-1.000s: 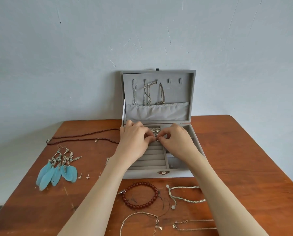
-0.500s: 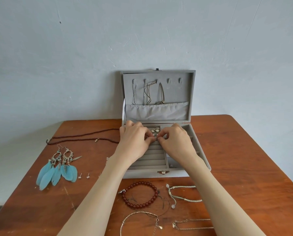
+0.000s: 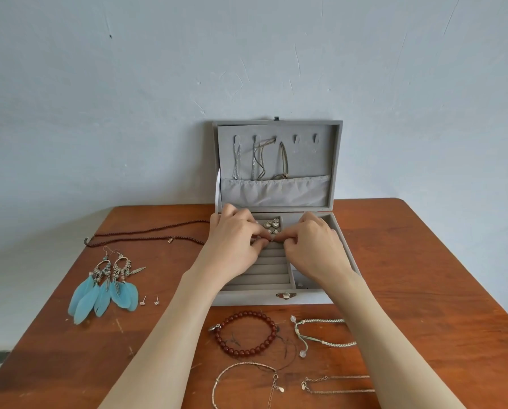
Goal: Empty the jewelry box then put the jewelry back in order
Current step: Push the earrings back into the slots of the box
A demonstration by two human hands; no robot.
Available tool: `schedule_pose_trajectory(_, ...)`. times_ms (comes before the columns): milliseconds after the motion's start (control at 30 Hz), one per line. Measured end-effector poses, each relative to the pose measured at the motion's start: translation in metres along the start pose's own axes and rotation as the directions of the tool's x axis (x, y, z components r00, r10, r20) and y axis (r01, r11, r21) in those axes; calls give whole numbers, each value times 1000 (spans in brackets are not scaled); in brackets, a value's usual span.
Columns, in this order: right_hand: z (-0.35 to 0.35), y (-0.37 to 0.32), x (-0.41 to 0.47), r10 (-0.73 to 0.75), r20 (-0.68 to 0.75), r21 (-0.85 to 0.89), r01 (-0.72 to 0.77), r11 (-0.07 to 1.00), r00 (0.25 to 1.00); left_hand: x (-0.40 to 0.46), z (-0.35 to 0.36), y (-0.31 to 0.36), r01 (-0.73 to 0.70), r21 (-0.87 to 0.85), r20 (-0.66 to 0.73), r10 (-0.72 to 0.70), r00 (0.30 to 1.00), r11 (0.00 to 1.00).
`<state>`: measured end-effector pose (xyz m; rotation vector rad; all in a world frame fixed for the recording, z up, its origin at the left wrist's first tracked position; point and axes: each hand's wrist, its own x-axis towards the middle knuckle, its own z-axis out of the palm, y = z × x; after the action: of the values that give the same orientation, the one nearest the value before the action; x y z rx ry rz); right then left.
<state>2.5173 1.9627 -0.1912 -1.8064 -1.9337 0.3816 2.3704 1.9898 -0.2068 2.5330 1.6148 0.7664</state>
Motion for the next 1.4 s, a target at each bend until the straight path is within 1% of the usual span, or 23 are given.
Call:
schedule_pose_trajectory(133, 2, 0, 1, -1, 6, 12, 1, 1000, 1000, -3, -2, -1, -38, 26, 23, 38, 999, 999)
schedule_pose_trajectory(233, 3, 1, -2, -15, -16, 33, 16, 999, 1000, -8, -4, 0, -51, 32, 13, 51, 999, 998)
schedule_pose_trajectory(333, 3, 1, -10, -60, -84, 58, 65, 996, 995, -13, -11, 1, -46, 39, -16, 47, 999, 998)
schedule_pose_trajectory(400, 4, 0, -17, -99, -125, 62, 107, 992, 987, -19, -19, 1, -48, 9, -43, 48, 998, 999)
schedule_pose_trajectory(533, 8, -9, -30, -194, -153, 38, 202, 979, 969, -42, -41, -9, -44, -37, -53, 42, 998, 998)
schedule_pose_trajectory(667, 15, -28, -37, -293, -162, 12, 298, 954, 942, -63, -63, -34, 25, -41, -59, -28, 998, 999)
schedule_pose_trajectory(767, 25, -44, -37, -335, -125, 30, 341, 940, 934, -78, -72, -59, 124, -62, -46, -127, 991, 990)
schedule_pose_trajectory(833, 34, -54, -35, -349, -91, 41, 354, 934, 933, -87, -74, -74, 205, -108, -16, -208, 978, 973)
schedule_pose_trajectory(900, 41, -65, -33, -344, -52, 41, 346, 937, 938, -91, -75, -83, 265, -173, 5, -268, 963, 949)
schedule_pose_trajectory(967, 48, -74, -30, -318, -16, 26, 319, 948, 948, -92, -75, -86, 274, -208, 1, -280, 960, 939)
schedule_pose_trajectory(1200, 62, -97, -24, -215, 77, -164, 225, 960, 974, -90, -68, -85, 246, -164, 68, -238, 969, 955)
schedule_pose_trajectory(1400, 66, -99, -21, -202, 65, -185, 211, 960, 977, -87, -59, -79, 241, -134, 96, -230, 968, 961)
